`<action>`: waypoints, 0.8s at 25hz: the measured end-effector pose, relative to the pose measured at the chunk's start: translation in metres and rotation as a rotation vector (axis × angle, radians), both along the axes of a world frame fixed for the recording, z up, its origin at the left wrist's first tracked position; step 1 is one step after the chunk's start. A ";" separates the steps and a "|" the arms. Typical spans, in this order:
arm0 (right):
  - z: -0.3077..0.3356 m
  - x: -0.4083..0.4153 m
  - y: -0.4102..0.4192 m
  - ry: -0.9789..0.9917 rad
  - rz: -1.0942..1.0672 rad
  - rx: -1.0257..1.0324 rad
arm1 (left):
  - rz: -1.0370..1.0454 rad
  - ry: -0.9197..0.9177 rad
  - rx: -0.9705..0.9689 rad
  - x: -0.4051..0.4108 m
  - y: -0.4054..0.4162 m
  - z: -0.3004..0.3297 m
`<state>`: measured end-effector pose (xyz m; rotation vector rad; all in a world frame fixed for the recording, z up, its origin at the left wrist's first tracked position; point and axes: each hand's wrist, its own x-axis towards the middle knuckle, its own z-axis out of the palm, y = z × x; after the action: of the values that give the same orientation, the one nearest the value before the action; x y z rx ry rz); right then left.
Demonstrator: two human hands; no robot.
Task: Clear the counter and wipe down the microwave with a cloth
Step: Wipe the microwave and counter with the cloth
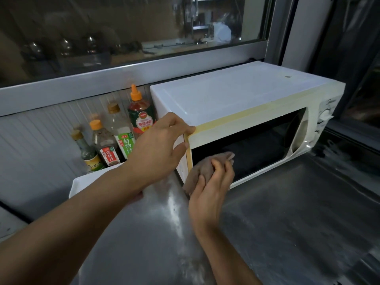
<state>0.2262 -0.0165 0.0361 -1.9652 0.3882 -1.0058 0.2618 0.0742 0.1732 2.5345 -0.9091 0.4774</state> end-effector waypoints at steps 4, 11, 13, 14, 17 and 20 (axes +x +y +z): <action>0.034 0.006 -0.002 -0.117 0.031 0.068 | 0.050 -0.083 0.016 0.006 -0.015 0.010; 0.034 0.036 -0.090 -0.182 -0.014 0.033 | 0.037 -0.150 0.008 0.014 -0.039 -0.001; 0.036 0.045 -0.122 -0.184 -0.033 0.052 | 0.009 -0.175 0.000 0.017 -0.039 -0.002; 0.038 0.049 -0.137 -0.190 -0.052 0.053 | -0.001 -0.177 -0.004 0.018 -0.039 -0.002; 0.044 0.061 -0.175 -0.165 -0.117 0.057 | -0.006 -0.166 -0.026 0.018 -0.039 -0.002; 0.049 0.069 -0.209 -0.138 -0.176 0.037 | 0.009 -0.159 -0.041 0.018 -0.041 -0.002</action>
<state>0.2952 -0.2254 0.0849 -1.8406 0.5055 -1.2296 0.2800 0.0337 0.1708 2.4921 -0.9347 0.7010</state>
